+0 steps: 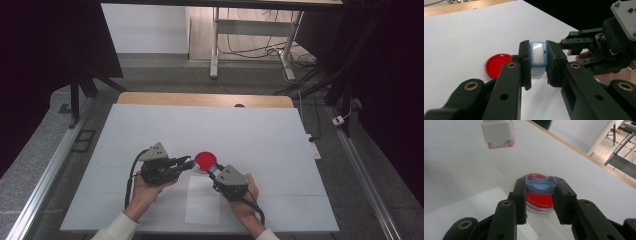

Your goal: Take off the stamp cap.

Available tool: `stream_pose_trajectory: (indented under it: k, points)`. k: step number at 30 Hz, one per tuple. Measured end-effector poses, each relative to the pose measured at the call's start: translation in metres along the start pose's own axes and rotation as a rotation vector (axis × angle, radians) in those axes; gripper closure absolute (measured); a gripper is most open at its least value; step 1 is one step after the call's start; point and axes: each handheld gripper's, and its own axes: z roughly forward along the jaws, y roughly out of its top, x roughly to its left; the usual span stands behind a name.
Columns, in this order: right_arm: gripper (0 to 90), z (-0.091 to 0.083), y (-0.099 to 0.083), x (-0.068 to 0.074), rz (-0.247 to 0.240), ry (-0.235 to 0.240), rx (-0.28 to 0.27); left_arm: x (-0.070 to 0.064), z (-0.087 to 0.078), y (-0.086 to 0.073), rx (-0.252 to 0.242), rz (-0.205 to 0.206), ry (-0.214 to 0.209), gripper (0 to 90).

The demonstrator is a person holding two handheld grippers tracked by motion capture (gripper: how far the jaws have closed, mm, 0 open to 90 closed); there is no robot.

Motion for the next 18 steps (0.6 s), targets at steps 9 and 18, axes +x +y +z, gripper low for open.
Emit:
stream_pose_trajectory:
  k: [9, 18]
  points:
    - [65.2, -0.025, -0.016, -0.026, 0.031, 0.019, 0.004, 0.002, 0.000, 0.000, 0.000, 0.001, 0.004, 75.4]
    - [65.1, -0.064, -0.038, -0.051, 0.050, -0.017, 0.017, 0.000, 0.001, 0.000, 0.002, 0.012, 0.005, 75.4]
